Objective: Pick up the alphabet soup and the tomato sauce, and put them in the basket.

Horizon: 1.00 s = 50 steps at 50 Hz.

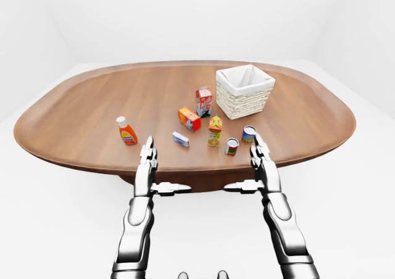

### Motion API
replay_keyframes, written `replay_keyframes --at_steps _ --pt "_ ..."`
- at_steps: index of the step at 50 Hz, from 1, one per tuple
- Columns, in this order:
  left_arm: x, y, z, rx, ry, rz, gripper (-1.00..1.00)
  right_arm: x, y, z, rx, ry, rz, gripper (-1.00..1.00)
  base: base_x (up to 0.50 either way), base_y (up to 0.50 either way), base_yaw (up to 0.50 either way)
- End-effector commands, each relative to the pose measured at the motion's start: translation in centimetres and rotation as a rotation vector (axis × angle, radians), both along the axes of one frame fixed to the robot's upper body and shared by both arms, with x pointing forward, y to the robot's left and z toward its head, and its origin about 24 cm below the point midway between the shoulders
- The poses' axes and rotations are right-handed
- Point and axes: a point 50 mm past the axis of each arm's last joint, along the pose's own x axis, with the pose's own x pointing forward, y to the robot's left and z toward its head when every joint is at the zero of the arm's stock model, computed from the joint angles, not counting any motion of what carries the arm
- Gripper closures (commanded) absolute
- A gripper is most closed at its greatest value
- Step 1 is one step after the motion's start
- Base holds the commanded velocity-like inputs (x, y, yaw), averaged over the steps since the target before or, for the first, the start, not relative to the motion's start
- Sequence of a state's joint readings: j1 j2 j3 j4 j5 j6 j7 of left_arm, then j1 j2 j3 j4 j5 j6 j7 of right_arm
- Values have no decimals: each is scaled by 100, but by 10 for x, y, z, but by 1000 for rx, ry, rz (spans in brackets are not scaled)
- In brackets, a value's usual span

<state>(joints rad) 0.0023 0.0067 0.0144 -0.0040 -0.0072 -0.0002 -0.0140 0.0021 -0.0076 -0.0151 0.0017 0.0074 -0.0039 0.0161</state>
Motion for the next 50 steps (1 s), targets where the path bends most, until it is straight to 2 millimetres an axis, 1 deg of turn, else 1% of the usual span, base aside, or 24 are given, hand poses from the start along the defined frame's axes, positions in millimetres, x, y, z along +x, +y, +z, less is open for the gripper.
replay_keyframes --at_steps 1,11,15,22,27,29,34,35,39,40,41,44,50 --pt "0 7 0 -1 -3 3 -100 -1 -7 0 1 -6 -1 -100 0 0 0" --pt "0 8 1 -3 -4 6 -100 -3 -7 2 -11 -31 -2 -100 0 0 0" --pt "-2 8 3 -2 -17 11 -100 -8 -6 7 -27 -78 -4 -100 0 0 0" --pt "-8 10 14 18 -102 43 -100 -18 -5 15 -30 -117 -6 -100 0 0 0" --pt "-16 13 25 60 -161 79 -100 -25 -5 22 -32 -146 -2 -100 0 0 0" --pt "-18 14 26 72 -165 90 -100 -27 -5 27 -33 -164 -4 -100 0 0 0" --pt "-21 15 30 89 -179 107 -100 -29 -5 31 -28 -180 -5 -100 0 0 0" --pt "-23 15 33 97 -192 115 -100 -31 -5 34 -25 -196 -6 -100 0 0 0" --pt "-25 16 36 112 -207 130 -100 -33 -5 39 -22 -216 -11 -100 0 0 0" --pt "-26 16 37 114 -208 132 -100 -33 -5 39 -22 -217 -12 -100 0 0 0" --pt "-26 17 37 116 -210 135 -100 -32 -6 31 -19 -182 -15 -100 0 0 0" --pt "-27 17 38 120 -214 140 -100 -37 -7 47 -23 -249 -22 -100 0 0 0" --pt "-30 18 39 135 -217 153 -100 -40 -8 52 -22 -271 -29 -100 0 0 0"
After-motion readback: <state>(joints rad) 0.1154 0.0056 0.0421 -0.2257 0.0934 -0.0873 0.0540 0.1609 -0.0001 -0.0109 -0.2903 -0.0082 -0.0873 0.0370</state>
